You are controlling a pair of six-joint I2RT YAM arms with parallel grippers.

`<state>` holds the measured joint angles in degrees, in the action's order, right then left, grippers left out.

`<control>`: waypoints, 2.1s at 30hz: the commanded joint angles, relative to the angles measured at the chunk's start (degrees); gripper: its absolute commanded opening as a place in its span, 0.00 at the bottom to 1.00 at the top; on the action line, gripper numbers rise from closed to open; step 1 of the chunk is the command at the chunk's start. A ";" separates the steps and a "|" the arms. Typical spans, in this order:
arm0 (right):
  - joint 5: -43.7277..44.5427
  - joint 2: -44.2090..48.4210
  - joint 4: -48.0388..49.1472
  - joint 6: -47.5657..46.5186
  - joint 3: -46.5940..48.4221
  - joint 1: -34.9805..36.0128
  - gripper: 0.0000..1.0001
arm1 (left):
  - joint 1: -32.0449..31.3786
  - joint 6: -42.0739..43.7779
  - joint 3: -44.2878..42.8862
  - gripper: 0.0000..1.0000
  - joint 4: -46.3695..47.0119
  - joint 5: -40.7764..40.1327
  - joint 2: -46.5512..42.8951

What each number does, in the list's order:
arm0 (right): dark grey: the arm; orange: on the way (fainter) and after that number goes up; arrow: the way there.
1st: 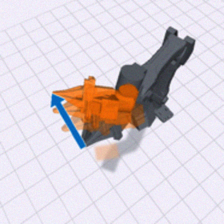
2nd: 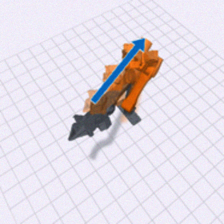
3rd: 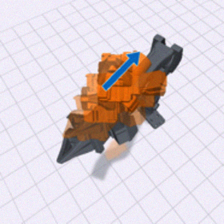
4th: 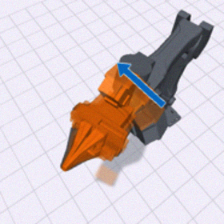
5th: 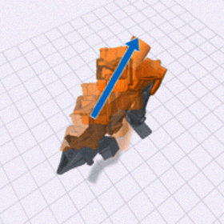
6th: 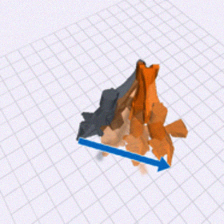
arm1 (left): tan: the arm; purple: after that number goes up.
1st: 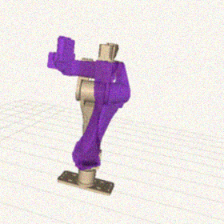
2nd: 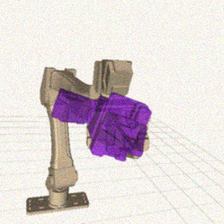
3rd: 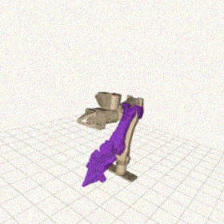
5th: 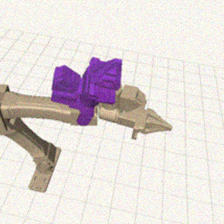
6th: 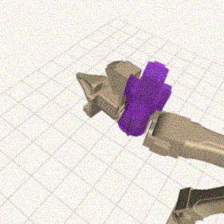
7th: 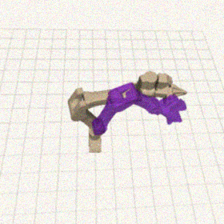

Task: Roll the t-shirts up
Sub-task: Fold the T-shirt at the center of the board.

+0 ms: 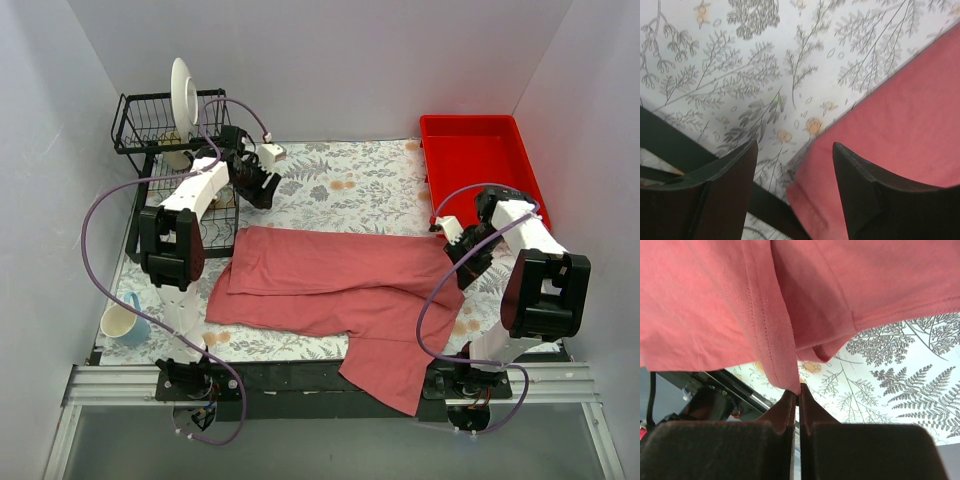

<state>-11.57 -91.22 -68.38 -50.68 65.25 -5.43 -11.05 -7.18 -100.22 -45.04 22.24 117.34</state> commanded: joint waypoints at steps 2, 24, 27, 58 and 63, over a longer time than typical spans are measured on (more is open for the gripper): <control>-3.63 2.01 1.93 4.09 0.93 0.86 0.01 | 0.76 6.91 -7.69 0.59 -10.41 -3.77 2.88; -5.13 -1.86 2.02 5.94 5.59 2.18 0.01 | 4.37 42.42 32.62 0.56 -22.22 -4.05 -31.20; -5.21 -1.86 1.93 6.03 5.67 2.88 0.01 | 3.76 42.42 37.01 0.57 -16.25 -4.57 -32.70; -5.04 -2.74 2.20 6.55 5.94 3.15 0.01 | 0.68 46.64 48.02 0.49 -4.09 -3.69 -32.61; -5.13 -2.82 2.37 6.55 5.94 3.06 0.01 | 0.50 47.43 48.54 0.47 -3.57 -4.57 -31.65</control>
<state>-15.22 -93.80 -65.84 -44.75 68.99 -2.48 -10.17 38.28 -52.40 -50.72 18.15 86.15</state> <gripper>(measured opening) 0.032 0.476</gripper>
